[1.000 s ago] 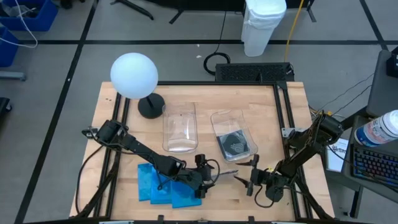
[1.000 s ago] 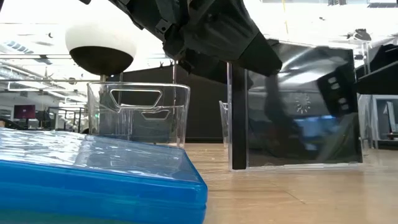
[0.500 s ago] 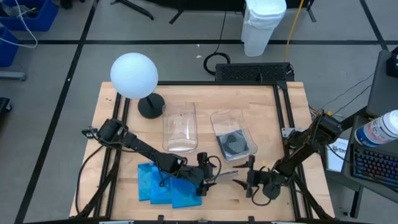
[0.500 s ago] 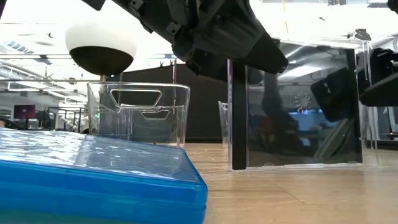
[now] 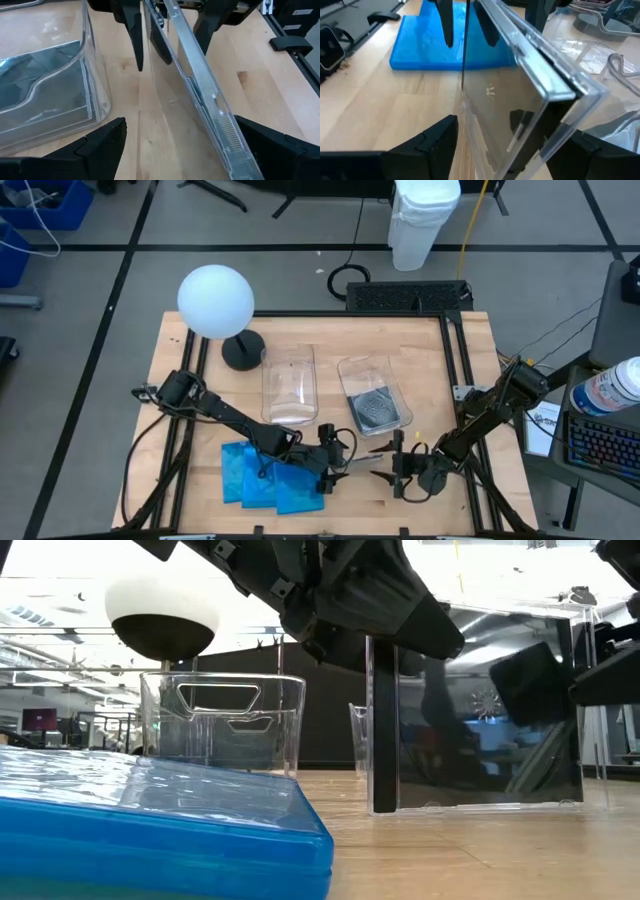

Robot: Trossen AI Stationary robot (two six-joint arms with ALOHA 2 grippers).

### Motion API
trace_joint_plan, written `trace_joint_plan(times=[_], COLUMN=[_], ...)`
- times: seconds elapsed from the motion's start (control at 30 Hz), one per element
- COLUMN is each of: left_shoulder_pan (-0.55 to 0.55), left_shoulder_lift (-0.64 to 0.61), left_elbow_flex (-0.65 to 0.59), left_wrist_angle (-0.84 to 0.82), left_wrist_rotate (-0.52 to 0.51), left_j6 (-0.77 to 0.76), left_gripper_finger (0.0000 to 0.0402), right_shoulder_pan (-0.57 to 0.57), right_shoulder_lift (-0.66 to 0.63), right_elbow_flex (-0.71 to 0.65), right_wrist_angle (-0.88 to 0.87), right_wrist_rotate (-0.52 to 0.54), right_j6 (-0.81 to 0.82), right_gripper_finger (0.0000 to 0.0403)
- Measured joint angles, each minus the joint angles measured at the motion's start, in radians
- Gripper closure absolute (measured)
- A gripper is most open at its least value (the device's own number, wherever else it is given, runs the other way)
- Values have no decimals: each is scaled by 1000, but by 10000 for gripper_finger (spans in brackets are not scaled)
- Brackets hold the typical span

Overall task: Pick & place jewel cases by type
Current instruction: Put the black CD case into the right transparent bin

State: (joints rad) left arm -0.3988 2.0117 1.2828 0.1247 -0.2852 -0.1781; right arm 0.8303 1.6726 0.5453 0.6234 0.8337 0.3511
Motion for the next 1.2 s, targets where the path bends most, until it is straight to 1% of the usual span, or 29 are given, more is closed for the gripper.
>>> trace_joint_plan(times=[0.13, 0.47, 0.7, 0.77, 0.9, 1.07, 1.2], left_shoulder_pan=[-2, -3, -3, -5, -18, -48, -88], left_shoulder_lift=[0, 0, 0, 0, 0, -9, -57], left_elbow_flex=[0, 0, 0, 0, 0, 0, 1], left_wrist_angle=[-1, -2, -2, -1, 25, 29, 23], left_wrist_rotate=[0, 0, 0, 1, -16, -45, -118], left_j6=[0, -11, 21, 36, 114, 198, 257], left_gripper_finger=[53, 53, 53, 53, 53, 53, 53], right_shoulder_pan=[0, 0, 0, 0, 3, 3, 13], right_shoulder_lift=[0, 0, 0, 0, 0, -19, -71], right_elbow_flex=[0, 0, 0, 0, 0, 0, 0], right_wrist_angle=[23, 23, 24, 24, 41, 61, 51], right_wrist_rotate=[0, 0, -1, -1, -2, -64, -81], right_j6=[2, 3, 3, 3, -1, -22, -16], right_gripper_finger=[193, 301, 359, 371, 386, 383, 383])
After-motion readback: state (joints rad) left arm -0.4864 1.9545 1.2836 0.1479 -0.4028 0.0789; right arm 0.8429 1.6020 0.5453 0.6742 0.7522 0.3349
